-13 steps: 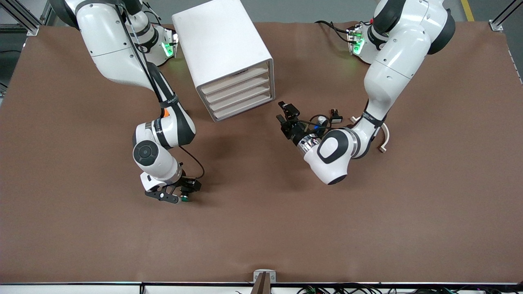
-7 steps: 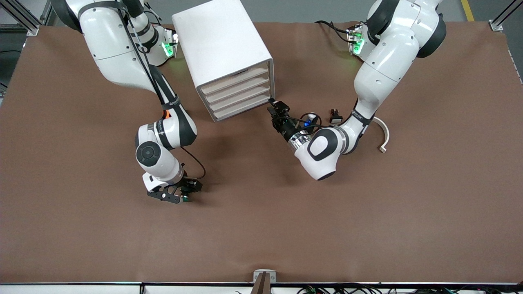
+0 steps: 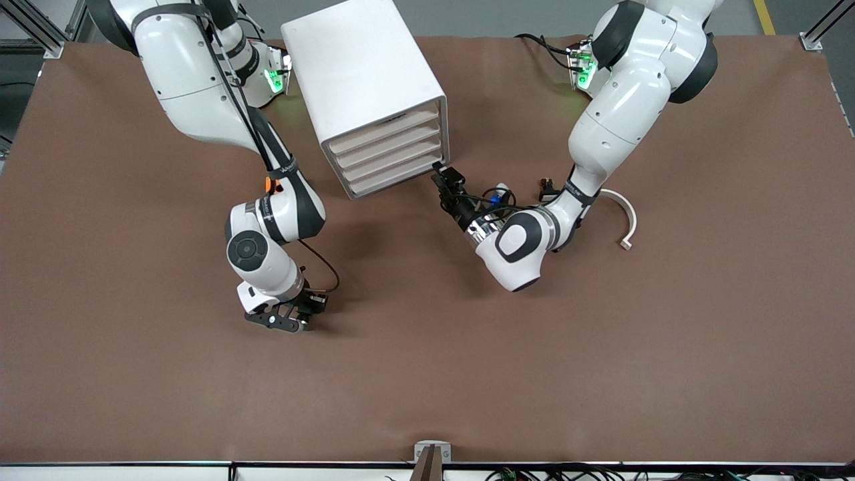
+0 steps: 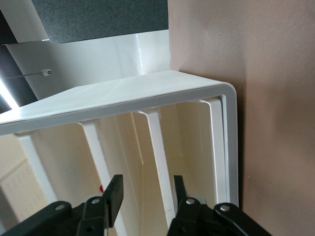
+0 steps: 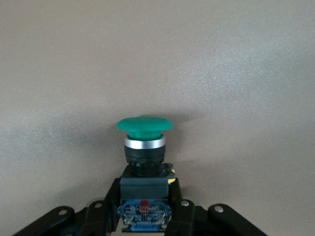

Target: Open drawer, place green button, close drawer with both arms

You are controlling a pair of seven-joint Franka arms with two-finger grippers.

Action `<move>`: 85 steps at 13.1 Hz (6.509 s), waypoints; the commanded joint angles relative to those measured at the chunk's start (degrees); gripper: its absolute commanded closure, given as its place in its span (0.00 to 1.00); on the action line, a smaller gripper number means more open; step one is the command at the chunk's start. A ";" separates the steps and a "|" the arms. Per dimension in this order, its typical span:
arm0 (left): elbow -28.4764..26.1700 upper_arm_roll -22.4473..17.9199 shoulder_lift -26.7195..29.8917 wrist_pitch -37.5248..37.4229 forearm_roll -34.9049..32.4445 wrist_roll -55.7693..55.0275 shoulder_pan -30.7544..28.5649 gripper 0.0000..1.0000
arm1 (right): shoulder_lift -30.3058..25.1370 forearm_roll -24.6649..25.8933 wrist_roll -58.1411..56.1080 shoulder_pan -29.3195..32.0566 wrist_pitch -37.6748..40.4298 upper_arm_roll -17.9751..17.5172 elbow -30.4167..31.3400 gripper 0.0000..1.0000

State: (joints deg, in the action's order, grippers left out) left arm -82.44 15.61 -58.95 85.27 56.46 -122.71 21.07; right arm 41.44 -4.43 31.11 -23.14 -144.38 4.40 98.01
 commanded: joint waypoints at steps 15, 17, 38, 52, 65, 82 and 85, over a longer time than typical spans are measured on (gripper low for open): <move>1.23 -0.32 -2.40 3.24 4.10 -7.11 9.95 0.76 | -23.76 -1.20 16.31 3.89 30.65 0.44 3.41 1.00; 1.23 -0.40 -2.49 3.50 4.01 -7.11 10.39 0.82 | -24.12 -1.11 25.01 0.40 30.30 0.43 4.46 1.00; 3.60 -5.24 -2.40 3.59 3.92 -7.82 -1.29 0.91 | -26.67 -6.74 64.24 -25.54 18.61 0.26 13.88 1.00; 7.20 -4.45 -0.73 3.94 3.83 31.80 -4.64 0.00 | -17.54 -6.47 69.79 -31.09 13.42 0.44 9.22 1.00; 10.45 -4.71 6.12 16.83 -14.95 65.23 -4.02 0.00 | -13.58 -3.92 64.29 -27.76 22.34 0.79 -0.61 0.00; 4.93 -4.71 10.78 37.96 -50.90 52.41 8.27 0.00 | -29.92 6.09 -27.91 17.50 56.48 0.96 -9.94 0.00; 4.13 -4.71 11.83 37.17 -53.82 44.77 10.91 0.00 | -29.58 6.18 -36.70 20.84 59.90 0.88 -15.89 0.00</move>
State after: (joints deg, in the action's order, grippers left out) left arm -75.25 11.30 -50.02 122.38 4.76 -73.57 30.42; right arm 12.19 0.46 -0.72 -4.28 -86.97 6.68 86.37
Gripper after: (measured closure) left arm 0.000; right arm 0.000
